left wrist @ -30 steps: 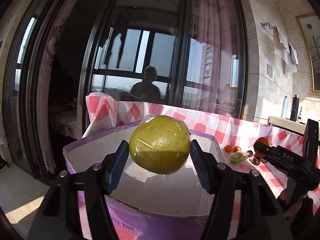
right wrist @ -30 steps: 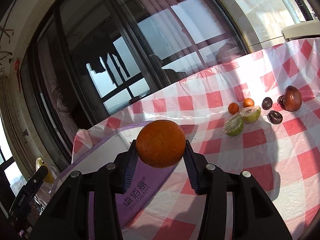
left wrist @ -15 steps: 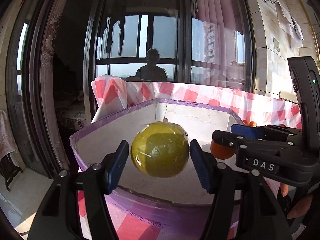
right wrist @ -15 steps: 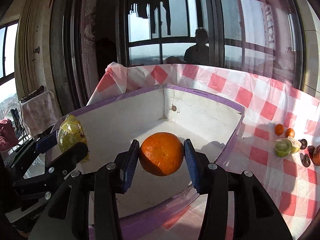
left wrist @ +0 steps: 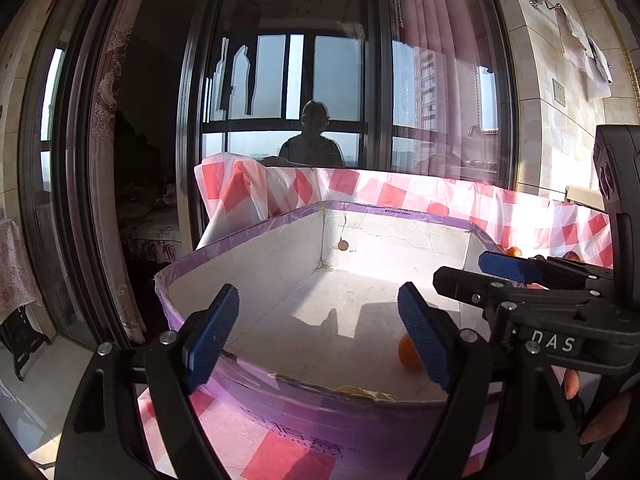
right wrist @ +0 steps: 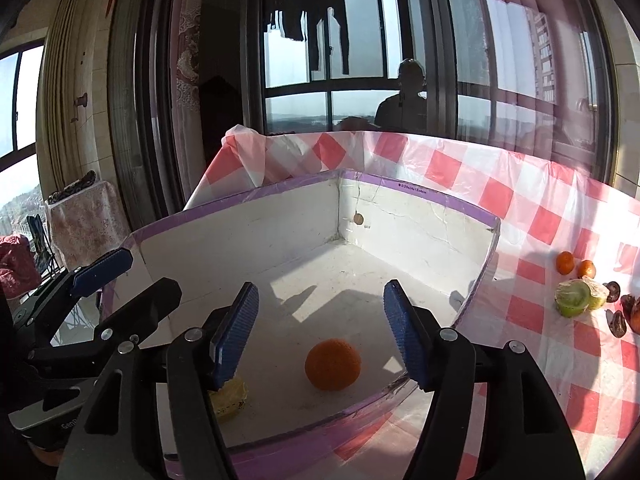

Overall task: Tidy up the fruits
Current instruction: 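Move both open tools back over the fruit on the checked cloth, then grasp the large dark red fruit with the right tool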

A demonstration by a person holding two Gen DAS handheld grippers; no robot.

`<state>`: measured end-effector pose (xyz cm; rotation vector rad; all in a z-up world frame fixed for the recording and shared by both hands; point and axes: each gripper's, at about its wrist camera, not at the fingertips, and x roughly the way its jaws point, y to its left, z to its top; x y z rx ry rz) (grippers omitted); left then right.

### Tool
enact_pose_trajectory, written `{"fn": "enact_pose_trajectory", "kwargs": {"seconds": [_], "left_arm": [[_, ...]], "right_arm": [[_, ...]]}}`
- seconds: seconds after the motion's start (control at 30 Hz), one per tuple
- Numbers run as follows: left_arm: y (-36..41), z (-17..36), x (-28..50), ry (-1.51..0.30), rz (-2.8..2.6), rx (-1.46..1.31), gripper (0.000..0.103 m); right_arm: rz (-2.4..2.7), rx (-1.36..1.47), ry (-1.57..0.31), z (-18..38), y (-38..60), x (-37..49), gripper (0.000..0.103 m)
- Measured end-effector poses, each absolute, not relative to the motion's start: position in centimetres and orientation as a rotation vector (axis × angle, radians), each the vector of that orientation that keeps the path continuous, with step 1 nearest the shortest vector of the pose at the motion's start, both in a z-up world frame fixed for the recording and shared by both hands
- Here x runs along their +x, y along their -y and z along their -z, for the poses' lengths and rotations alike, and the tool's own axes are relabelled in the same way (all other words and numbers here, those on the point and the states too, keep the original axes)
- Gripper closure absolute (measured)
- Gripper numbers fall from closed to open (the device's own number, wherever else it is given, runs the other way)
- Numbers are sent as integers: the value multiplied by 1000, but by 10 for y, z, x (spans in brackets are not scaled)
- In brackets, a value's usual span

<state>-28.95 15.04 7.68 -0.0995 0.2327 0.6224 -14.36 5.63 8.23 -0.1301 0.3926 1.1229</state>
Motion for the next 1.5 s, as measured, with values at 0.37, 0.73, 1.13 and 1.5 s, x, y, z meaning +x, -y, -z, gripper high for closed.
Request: {"fn": "enact_pose_trajectory", "kwargs": {"seconds": [0.37,0.73,1.13,1.5], "left_arm": [[-71,-117,-286,-23,-491,25,1],[19,-105,-135,-194,-69,-31,1],[-25,-60,37,-379,-213,-235,1],[-61,-37,47,-437,-72,-438,2]], "right_arm": [[-875,199,-326,-82,62,-76,15],[-428,234,-452,-44,184,3,15],[-358,410,-504,-29,225,20,14],[-229,334,-529,-30,208,49,14]]}}
